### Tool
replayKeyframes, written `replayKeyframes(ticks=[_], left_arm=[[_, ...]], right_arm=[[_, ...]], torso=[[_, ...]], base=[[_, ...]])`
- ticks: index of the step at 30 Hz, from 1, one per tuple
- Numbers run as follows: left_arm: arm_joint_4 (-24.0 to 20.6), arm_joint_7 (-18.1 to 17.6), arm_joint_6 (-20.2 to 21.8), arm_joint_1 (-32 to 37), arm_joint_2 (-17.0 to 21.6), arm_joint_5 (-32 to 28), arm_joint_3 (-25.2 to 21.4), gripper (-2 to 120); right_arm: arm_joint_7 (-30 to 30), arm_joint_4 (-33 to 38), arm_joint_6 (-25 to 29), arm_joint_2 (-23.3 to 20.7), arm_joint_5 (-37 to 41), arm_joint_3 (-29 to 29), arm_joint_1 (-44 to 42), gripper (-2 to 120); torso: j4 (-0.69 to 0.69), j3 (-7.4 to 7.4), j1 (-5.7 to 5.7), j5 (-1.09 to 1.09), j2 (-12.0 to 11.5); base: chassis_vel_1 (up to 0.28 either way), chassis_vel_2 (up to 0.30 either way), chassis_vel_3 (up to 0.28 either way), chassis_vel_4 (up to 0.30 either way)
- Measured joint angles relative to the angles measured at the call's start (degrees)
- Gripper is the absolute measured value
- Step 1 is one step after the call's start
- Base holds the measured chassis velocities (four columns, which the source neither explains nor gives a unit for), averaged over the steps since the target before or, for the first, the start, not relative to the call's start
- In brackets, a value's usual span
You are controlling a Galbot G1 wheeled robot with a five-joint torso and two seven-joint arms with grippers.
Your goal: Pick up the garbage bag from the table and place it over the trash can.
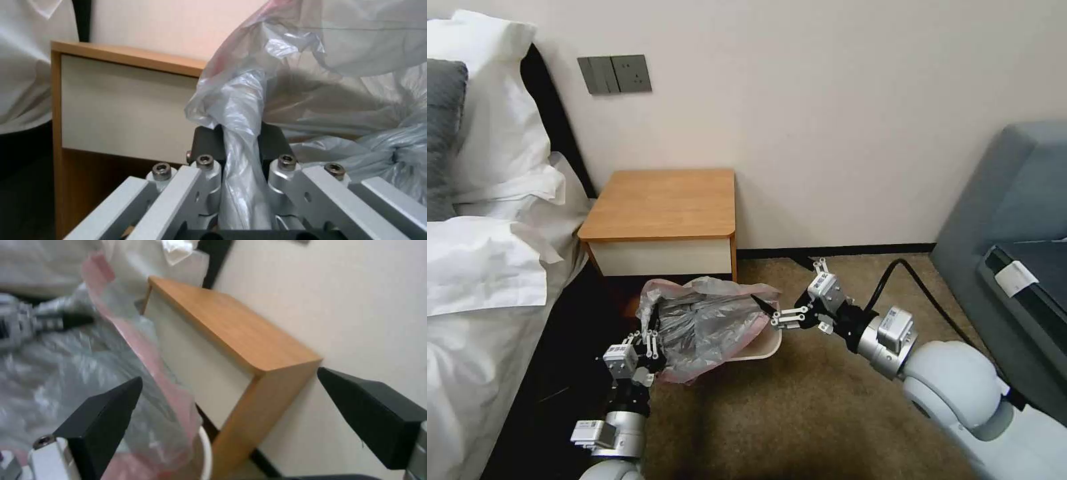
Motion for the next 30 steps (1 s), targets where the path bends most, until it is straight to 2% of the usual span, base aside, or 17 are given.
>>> replayKeyframes(ticks=[4,6,7,13,15,19,22,23,27,28,30], left_arm=[[0.00,0.08,0.05,-0.14,-0.08,0.17,0.19,9],[-0.08,0.17,0.15,-0.16,-0.11,0.30,0.30,9],[-0.08,0.17,0.15,-0.16,-0.11,0.30,0.30,9],[-0.23,0.31,0.43,-0.11,-0.10,0.51,0.30,9],[-0.27,0.33,0.53,-0.10,-0.11,0.54,0.31,9],[-0.29,0.35,0.63,-0.12,-0.09,0.56,0.29,9],[-0.27,0.36,0.78,-0.17,-0.05,0.57,0.23,9],[-0.27,0.36,0.78,-0.17,-0.05,0.57,0.23,9],[-0.02,0.37,0.82,-0.33,-0.07,0.57,0.23,9],[-0.02,0.37,0.82,-0.33,-0.07,0.57,0.23,9],[-0.01,0.37,0.82,-0.35,-0.12,0.57,0.28,9]], right_arm=[[-0.50,-0.26,1.10,-1.29,-3.93,-0.72,0.78,97],[-0.66,-1.06,2.00,-1.76,-7.20,-1.61,1.27,86],[-0.66,-1.06,2.00,-1.76,-7.20,-1.61,1.27,86],[-1.10,-1.78,3.81,-1.81,-11.50,-2.90,1.71,63],[-0.82,-1.83,4.29,-1.81,-11.56,-3.40,1.68,52],[-0.18,-1.80,4.58,-1.73,-10.98,-3.71,1.64,44],[0.33,-0.85,4.71,-1.98,-8.65,-3.87,1.34,28],[0.33,-0.85,4.71,-1.98,-8.65,-3.87,1.34,28],[-0.08,-0.73,5.80,-2.57,-7.05,-3.98,1.27,11],[-0.08,-0.73,5.80,-2.57,-7.05,-3.98,1.27,11],[0.02,-0.81,5.49,-2.67,-5.11,-4.45,1.49,1]], torso=[[0.00,0.00,0.00,0.00,0.00],[0.00,0.00,0.00,0.01,0.00],[0.00,0.00,0.00,0.01,0.00],[0.00,0.00,0.00,0.01,0.00],[0.00,0.00,0.00,0.00,0.00],[0.00,0.00,0.00,0.00,0.00],[0.00,0.00,0.00,0.00,0.00],[0.00,0.00,0.00,0.00,0.00],[0.00,0.00,0.00,0.00,0.00],[0.00,0.00,0.00,0.00,0.00],[0.00,0.00,0.00,0.00,0.00]], base=[[0.000,0.000,0.000,0.000],[0.000,0.000,0.000,0.000],[0.000,0.000,0.000,0.000],[0.000,0.000,0.000,0.000],[0.000,0.000,0.000,0.000],[0.000,0.000,0.000,0.000],[0.000,0.000,0.000,0.000],[0.000,0.000,0.000,0.000],[0.000,0.000,0.000,0.000],[0.000,0.000,0.000,0.000],[0.000,0.000,0.000,0.000]])
